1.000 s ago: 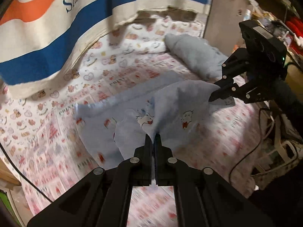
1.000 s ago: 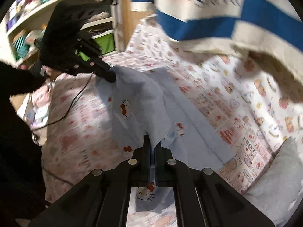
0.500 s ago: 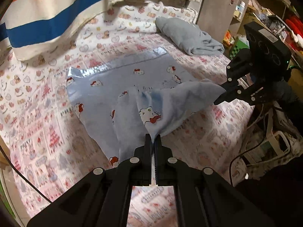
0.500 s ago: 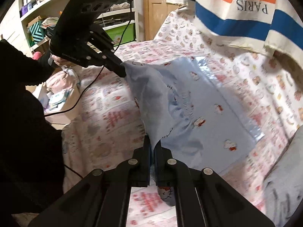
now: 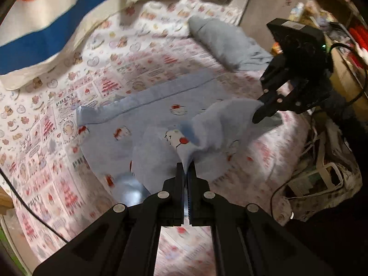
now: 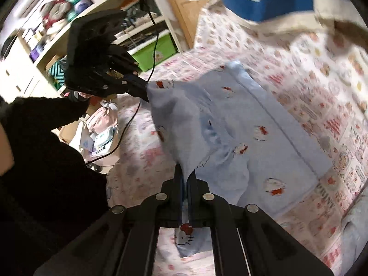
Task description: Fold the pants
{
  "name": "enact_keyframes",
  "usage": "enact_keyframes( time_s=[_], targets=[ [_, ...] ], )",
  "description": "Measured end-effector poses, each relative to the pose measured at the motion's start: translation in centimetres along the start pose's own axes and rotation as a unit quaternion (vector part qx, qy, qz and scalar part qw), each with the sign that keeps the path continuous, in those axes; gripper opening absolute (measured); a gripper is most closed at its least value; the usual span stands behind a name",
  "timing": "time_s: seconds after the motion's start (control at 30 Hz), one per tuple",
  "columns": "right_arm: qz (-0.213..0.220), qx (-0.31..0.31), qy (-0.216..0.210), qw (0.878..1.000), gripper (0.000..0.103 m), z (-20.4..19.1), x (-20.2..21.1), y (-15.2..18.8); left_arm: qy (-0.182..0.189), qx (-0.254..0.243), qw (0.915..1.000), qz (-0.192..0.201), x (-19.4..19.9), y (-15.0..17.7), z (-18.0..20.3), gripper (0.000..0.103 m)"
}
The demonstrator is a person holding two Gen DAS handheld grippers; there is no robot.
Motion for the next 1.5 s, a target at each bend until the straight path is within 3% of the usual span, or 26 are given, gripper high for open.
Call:
enact_keyframes(
  time_s=[0.43, 0.57, 0.63, 0.73, 0.8, 0.83, 0.9, 1.0, 1.1, 1.17, 1.2, 1.23, 1.27, 1.33, 1.43, 1.5],
  targets=[
    [-0.042, -0.064, 0.04, 0.996, 0.003, 10.7, -2.9, -4.7, 0.016, 0.024, 0.9976, -0.062, -8.2, -5.7, -8.9, 0.002],
    [-0.029, -0.08, 0.083, 0.993, 0.003, 12.7, -2.9, -5.8, 0.016, 0.039, 0.9969, -0.067, -9.6, -6.1, -10.5, 0.006],
    [-0.014, -0.095, 0.116, 0.989, 0.009, 13.2, -2.3, -5.9, 0.024, 0.049, 0.9971, -0.053, -9.3, -6.1, -11.1, 0.008],
    [0.032, -0.09, 0.163, 0.982, 0.02, 12.5, -0.4, -5.1, 0.027, 0.058, 0.9979, -0.015, -7.2, -5.7, -11.6, 0.019],
    [0.059, -0.09, 0.188, 0.976, 0.033, 11.8, 0.8, -4.5, 0.017, 0.068, 0.9975, 0.01, -5.6, -5.2, -12.1, 0.039],
    [0.075, -0.09, 0.202, 0.972, 0.036, 11.2, 1.6, -4.1, 0.007, 0.075, 0.9969, 0.022, -4.8, -5.0, -12.3, 0.04],
    [0.12, -0.093, 0.239, 0.959, 0.038, 9.8, 3.4, -3.0, -0.02, 0.083, 0.9955, 0.042, -3.3, -4.2, -12.4, 0.04],
    [0.165, -0.107, 0.257, 0.946, 0.038, 7.7, 5.0, -2.3, -0.082, 0.072, 0.9916, 0.07, -1.2, -3.0, -11.1, 0.04],
    [0.193, -0.1, 0.253, 0.943, 0.038, 4.2, 5.1, -0.7, -0.055, 0.041, 0.9928, 0.098, 0.2, -1.7, -8.3, 0.04],
    [0.192, -0.093, 0.263, 0.941, 0.038, 2.4, 4.1, 0.1, -0.035, 0.035, 0.9947, 0.09, -0.6, -1.4, -6.7, 0.038],
    [0.193, -0.1, 0.286, 0.933, 0.039, 2.0, 3.7, 0.3, -0.036, 0.039, 0.9954, 0.08, -1.3, -1.2, -6.3, 0.027],
    [0.192, -0.14, 0.333, 0.913, 0.039, 2.2, 3.0, 0.4, -0.043, 0.048, 0.9954, 0.071, -2.1, -1.0, -6.2, 0.022],
    [0.177, -0.172, 0.34, 0.908, 0.039, 2.7, 2.3, 0.5, -0.052, 0.058, 0.995, 0.062, -3.0, -0.8, -6.4, 0.018],
    [0.144, -0.23, 0.284, 0.919, 0.036, 4.5, 0.9, 0.9, -0.085, 0.081, 0.9915, 0.054, -4.5, -0.4, -7.0, 0.016],
    [0.142, -0.275, 0.297, 0.903, 0.03, 7.0, 0.1, 0.9, -0.137, 0.12, 0.9816, 0.057, -5.7, -0.3, -8.9, 0.015],
    [0.151, -0.289, 0.3, 0.896, 0.028, 8.4, -0.1, 0.7, -0.152, 0.13, 0.9779, 0.061, -5.9, -0.4, -9.9, 0.015]
  ],
)
Point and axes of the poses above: each gripper's, at about its wrist camera, not at the fingertips, and x roughly against the way its jaws point, z to its right, y to its underside, the point moved 2 cm from there along -x, roughly the way its jaws point, and after that the axes turned 9 degrees about -x, right-handed, at the moved point
